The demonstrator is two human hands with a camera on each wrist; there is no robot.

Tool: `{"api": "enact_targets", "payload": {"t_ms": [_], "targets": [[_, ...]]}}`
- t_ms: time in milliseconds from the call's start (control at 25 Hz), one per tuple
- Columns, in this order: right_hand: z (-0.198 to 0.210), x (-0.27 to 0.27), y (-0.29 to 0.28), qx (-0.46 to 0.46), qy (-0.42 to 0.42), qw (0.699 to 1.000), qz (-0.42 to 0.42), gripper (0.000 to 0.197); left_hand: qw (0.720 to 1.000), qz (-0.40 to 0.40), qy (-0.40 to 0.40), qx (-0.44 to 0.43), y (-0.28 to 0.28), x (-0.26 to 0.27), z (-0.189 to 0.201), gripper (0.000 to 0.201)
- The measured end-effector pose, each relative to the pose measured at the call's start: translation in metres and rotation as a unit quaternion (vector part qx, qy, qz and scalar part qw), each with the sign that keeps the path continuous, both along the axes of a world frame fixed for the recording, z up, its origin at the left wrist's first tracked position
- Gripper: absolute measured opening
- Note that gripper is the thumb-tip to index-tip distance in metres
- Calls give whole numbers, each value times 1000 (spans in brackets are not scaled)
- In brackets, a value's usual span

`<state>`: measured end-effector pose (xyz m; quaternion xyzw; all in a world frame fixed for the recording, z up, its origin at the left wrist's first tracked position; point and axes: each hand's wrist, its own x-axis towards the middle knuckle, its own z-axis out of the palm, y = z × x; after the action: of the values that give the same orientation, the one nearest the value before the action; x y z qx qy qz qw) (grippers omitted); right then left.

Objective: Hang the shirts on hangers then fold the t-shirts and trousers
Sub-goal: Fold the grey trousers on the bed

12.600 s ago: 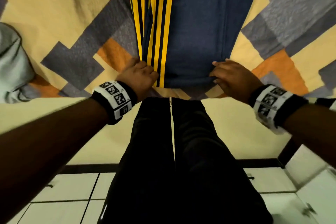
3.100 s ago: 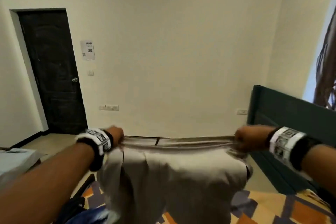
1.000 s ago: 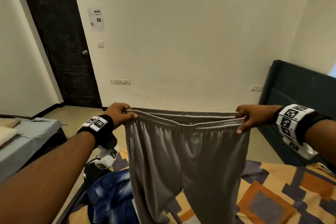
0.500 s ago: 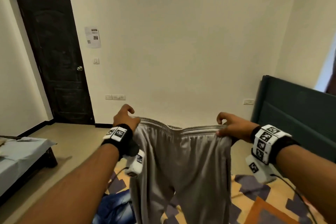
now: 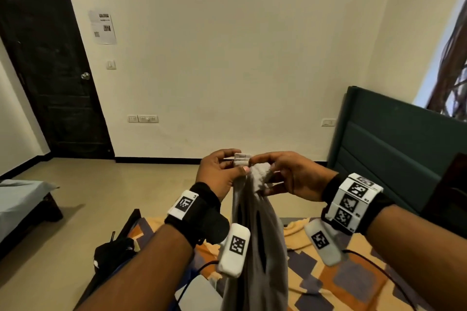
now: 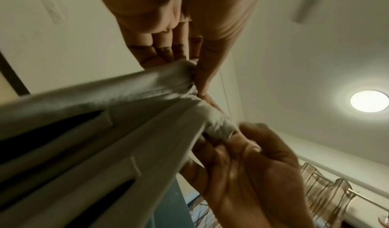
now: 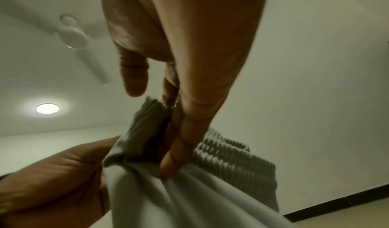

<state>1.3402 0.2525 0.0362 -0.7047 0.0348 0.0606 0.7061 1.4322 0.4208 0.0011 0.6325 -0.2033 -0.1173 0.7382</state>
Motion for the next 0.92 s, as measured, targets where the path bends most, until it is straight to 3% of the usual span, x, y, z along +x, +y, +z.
{"api": "enact_targets", "payload": {"t_ms": [40,120,200,280,360,400,480,520,640,680,720,800,840,920], "targets": [[2,-4,-4,-4,2,999,37,48,1000,-2,-6,3,-1,0,2,39],[2,-9,-10,-118,-38,991,58,49,1000,-13,-12,11,-6,-4,7,41],[2,-11,-15,-290,-130,948,-28,28,999,-32,-26,13,-15,-13,9,38],[4,-9,-21,-390,-203,893,-99,12,999,-35,-30,3,-24,-23,12,30],[7,-7,-32,-437,-227,862,-119,17,999,-45,-19,-24,-33,-32,19,24],[9,-6,-37,-445,-233,857,-113,19,998,-51,-29,-22,-39,-34,22,31],[15,-8,-45,-453,-240,853,-98,20,995,-29,-96,17,-54,-37,28,49],[18,-9,-51,-436,-239,863,-88,21,991,-10,-132,29,-61,-39,33,49],[23,-20,-82,-365,-140,920,11,38,980,31,-195,11,-76,-40,49,29],[22,-25,-97,-421,-93,900,57,48,975,37,-217,16,-79,-38,52,25],[21,-28,-113,-533,-64,839,90,53,968,36,-246,32,-82,-37,55,24],[21,-28,-140,-720,-67,685,89,45,948,32,-303,95,-88,-35,54,21],[25,-27,-149,-752,-83,649,80,35,938,24,-320,131,-91,-34,52,21],[35,-26,-162,-761,-88,638,81,32,918,-11,-351,186,-100,-34,48,26]]}}
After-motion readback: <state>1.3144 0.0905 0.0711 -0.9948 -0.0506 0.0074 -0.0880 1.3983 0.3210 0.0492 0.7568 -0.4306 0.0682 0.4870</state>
